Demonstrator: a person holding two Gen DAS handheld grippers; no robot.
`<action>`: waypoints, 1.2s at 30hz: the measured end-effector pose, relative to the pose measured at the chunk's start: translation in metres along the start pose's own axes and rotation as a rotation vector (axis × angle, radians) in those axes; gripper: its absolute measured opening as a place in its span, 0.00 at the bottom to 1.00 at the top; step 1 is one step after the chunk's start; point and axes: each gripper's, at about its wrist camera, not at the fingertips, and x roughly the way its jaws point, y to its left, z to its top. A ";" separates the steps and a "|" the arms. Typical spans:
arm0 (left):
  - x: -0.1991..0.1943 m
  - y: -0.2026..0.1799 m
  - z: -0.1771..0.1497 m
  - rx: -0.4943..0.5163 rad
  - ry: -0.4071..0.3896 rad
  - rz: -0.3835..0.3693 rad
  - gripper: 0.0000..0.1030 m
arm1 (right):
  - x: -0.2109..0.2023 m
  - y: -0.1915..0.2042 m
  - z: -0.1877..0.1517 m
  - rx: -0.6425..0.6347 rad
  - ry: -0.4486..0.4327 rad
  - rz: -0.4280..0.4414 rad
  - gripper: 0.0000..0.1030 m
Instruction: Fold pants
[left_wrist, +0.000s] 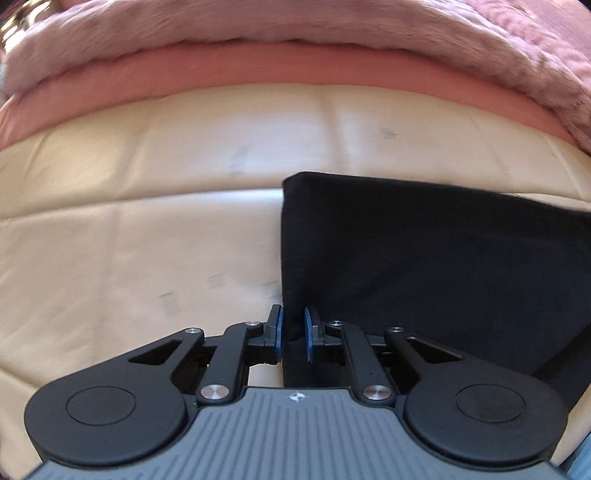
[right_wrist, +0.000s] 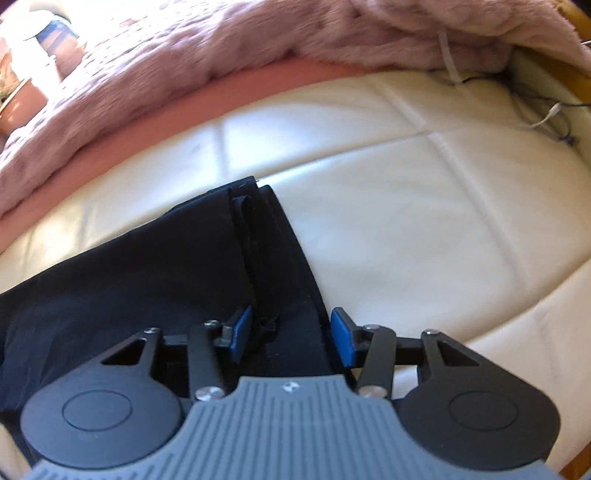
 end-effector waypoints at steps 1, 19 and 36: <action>-0.002 0.011 -0.003 -0.011 0.003 0.004 0.13 | -0.002 0.010 -0.007 -0.010 0.009 0.009 0.42; 0.021 0.061 0.046 -0.232 -0.160 -0.152 0.06 | -0.012 0.098 -0.019 -0.201 -0.147 -0.011 0.03; -0.042 0.057 -0.023 -0.102 -0.063 -0.243 0.07 | -0.029 0.139 -0.047 -0.256 -0.151 0.040 0.04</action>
